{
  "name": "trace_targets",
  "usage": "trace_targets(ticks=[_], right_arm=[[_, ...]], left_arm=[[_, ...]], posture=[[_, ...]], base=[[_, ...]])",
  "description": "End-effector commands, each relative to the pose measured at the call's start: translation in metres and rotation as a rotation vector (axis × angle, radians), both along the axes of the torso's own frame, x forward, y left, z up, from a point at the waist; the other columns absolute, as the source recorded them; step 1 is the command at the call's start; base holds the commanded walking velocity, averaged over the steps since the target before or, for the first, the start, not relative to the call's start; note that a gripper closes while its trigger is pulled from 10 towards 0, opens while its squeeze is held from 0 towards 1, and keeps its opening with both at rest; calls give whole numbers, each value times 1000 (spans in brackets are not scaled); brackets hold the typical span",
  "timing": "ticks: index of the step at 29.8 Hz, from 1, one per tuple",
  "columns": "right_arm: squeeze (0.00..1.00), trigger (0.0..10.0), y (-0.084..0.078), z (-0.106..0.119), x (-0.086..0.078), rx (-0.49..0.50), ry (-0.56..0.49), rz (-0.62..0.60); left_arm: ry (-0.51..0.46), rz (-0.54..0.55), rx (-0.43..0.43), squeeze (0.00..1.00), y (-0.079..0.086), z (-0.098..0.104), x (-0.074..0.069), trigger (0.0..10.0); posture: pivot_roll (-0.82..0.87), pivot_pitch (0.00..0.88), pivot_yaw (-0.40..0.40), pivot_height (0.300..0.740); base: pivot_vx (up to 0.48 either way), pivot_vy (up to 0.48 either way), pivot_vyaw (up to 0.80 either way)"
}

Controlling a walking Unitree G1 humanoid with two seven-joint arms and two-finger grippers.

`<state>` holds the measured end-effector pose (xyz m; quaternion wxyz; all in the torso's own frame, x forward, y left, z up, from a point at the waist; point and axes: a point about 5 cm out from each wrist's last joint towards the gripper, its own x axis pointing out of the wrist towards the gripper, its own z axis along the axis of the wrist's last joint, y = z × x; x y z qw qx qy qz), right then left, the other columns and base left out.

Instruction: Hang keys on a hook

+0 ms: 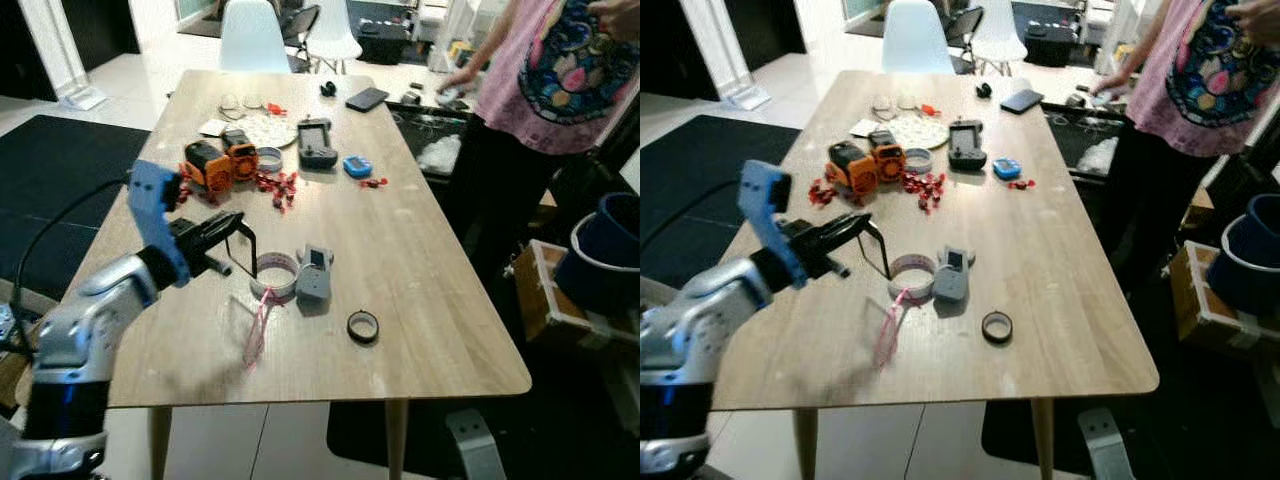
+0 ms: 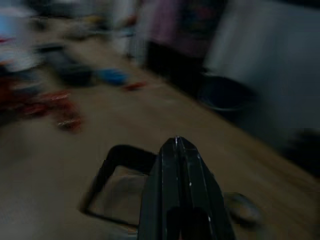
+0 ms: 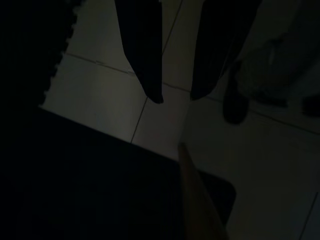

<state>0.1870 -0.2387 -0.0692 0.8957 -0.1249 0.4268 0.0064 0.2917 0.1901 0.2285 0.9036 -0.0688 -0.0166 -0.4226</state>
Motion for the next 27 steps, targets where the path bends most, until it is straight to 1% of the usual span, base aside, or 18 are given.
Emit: trace_targets(ticks=[1, 2, 4, 5, 7, 10, 11, 12, 13, 14, 15, 17, 18, 19, 20, 21, 24, 27], right_arm=[[0, 10000, -1, -2, -3, 7, 11, -20], [0, 10000, -1, -2, -3, 7, 11, -20], [0, 10000, 0, -2, -3, 8, 11, -21], [0, 10000, 0, -2, -3, 8, 11, -21], [0, 10000, -1, -2, -4, 7, 12, -22], [0, 10000, -1, -2, -4, 7, 12, -22], [0, 10000, -2, -2, -4, 6, 12, -23], [0, 10000, -2, -2, -4, 6, 12, -23], [0, 10000, -2, -2, -4, 5, 13, -22], [0, 10000, -2, -1, -3, 5, 12, -22], [0, 10000, -2, -1, -3, 5, 12, -22], [0, 10000, -2, -1, -3, 5, 10, -21], [0, 10000, -2, -1, -3, 5, 10, -21], [0, 10000, -2, -1, -2, 5, 10, -20], [0, 10000, -2, -1, -2, 5, 10, -19], [0, 10000, -2, -1, -2, 5, 10, -19], [0, 10000, -2, -1, -2, 5, 10, -17], [0, 10000, -2, -1, -2, 6, 11, -18]], left_arm=[[-15, -133, -18, 0, 4, 9, -15, 0], [-15, -133, -18, 0, 4, 9, -15, 0], [26, -254, -31, 0, 12, 8, -32, 0], [26, -254, -31, 0, 12, 8, -32, 0], [82, -356, 5, 0, 19, 1, -49, 0], [100, -382, 25, 0, 20, -3, -54, 0], [151, -411, 89, 0, 22, -15, -62, 0], [151, -411, 89, 0, 22, -15, -62, 0], [224, -435, 177, 0, 26, -31, -71, 0], [344, -470, 287, 0, 32, -54, -85, 0], [344, -470, 287, 0, 32, -54, -85, 0], [443, -486, 379, 0, 40, -71, -96, 0], [443, -486, 379, 0, 40, -71, -96, 0], [514, -489, 441, 0, 47, -84, -103, 0], [545, -489, 468, 0, 50, -89, -107, 0], [545, -489, 468, 0, 50, -89, -107, 0], [610, -492, 552, 0, 60, -101, -115, 0], [639, -500, 558, 0, 65, -107, -121, 0]], posture=[[58, 91, -58, 740], [58, 91, -58, 740], [56, 90, -58, 740], [56, 90, -58, 740], [56, 90, -58, 740], [56, 90, -58, 740], [58, 89, -60, 740], [58, 89, -60, 740], [58, 88, -62, 740], [56, 88, -62, 740], [56, 88, -62, 740], [59, 88, -65, 740], [59, 88, -65, 740], [59, 88, -65, 740], [59, 88, -65, 740], [59, 88, -65, 740], [60, 88, -66, 740], [59, 87, -65, 740]], base=[[0, 0, 0], [0, 0, 0], [0, 0, 0], [0, 0, 0], [0, 0, 0], [0, 0, 0], [0, 0, 0], [0, 0, 0], [0, 0, 0], [0, 0, 0], [0, 0, 0], [0, 0, 0], [0, 0, 0], [0, 0, 0], [0, 0, 0], [0, 0, 0], [0, 0, 0], [0, 0, 0]])
